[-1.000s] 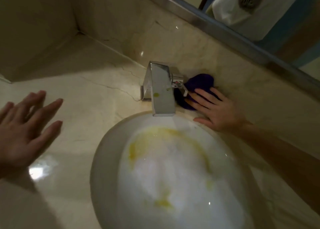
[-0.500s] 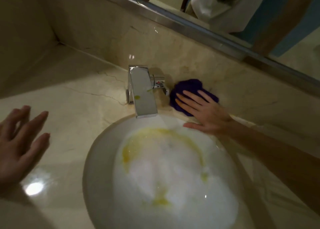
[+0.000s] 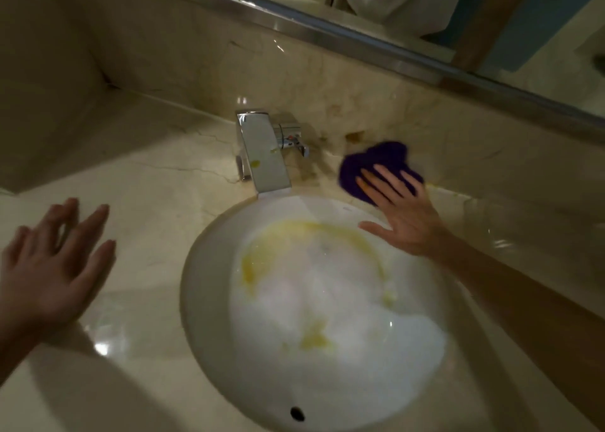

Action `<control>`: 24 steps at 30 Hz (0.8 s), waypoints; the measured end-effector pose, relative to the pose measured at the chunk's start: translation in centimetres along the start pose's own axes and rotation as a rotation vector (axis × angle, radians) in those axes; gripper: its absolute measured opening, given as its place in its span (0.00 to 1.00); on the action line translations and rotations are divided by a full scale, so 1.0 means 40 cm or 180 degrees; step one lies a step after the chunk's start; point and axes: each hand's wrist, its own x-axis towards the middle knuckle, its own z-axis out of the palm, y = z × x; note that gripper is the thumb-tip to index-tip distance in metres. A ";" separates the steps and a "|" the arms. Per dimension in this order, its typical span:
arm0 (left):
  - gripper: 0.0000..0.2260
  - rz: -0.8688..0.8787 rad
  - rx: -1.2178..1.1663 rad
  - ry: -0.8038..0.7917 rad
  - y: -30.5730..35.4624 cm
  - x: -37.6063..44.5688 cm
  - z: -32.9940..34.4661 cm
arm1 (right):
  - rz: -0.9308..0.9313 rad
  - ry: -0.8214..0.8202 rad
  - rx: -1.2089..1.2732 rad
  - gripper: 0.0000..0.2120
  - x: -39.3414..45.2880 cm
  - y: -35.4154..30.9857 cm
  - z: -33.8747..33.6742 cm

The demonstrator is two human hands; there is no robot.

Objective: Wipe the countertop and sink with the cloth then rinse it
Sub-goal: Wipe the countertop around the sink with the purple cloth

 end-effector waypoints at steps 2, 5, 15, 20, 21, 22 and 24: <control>0.28 0.0152 0.0353 0.0027 0.059 -0.018 -0.028 | 0.0386 0.0033 0.0029 0.35 -0.109 0.052 0.015; 0.27 0.0190 0.0586 0.0051 0.123 -0.041 -0.065 | 0.0944 -0.0288 0.0055 0.36 -0.191 0.083 0.015; 0.27 0.0588 0.0610 -0.0117 0.263 -0.012 -0.018 | 0.1047 -0.0348 0.1039 0.48 0.044 -0.166 -0.038; 0.28 0.1028 0.0720 -0.0281 0.398 0.027 0.082 | 0.0323 -0.0170 0.1020 0.34 0.139 -0.171 -0.046; 0.28 0.1026 0.0776 -0.0266 0.396 0.027 0.092 | 0.0306 -0.0090 0.0821 0.32 0.122 -0.148 -0.037; 0.28 0.1019 0.0803 -0.0252 0.392 0.026 0.095 | 0.0363 -0.0072 0.0635 0.30 0.094 -0.123 -0.023; 0.28 0.1014 0.0793 -0.0258 0.392 0.022 0.093 | 0.0723 -0.0166 0.0381 0.29 0.017 -0.071 0.009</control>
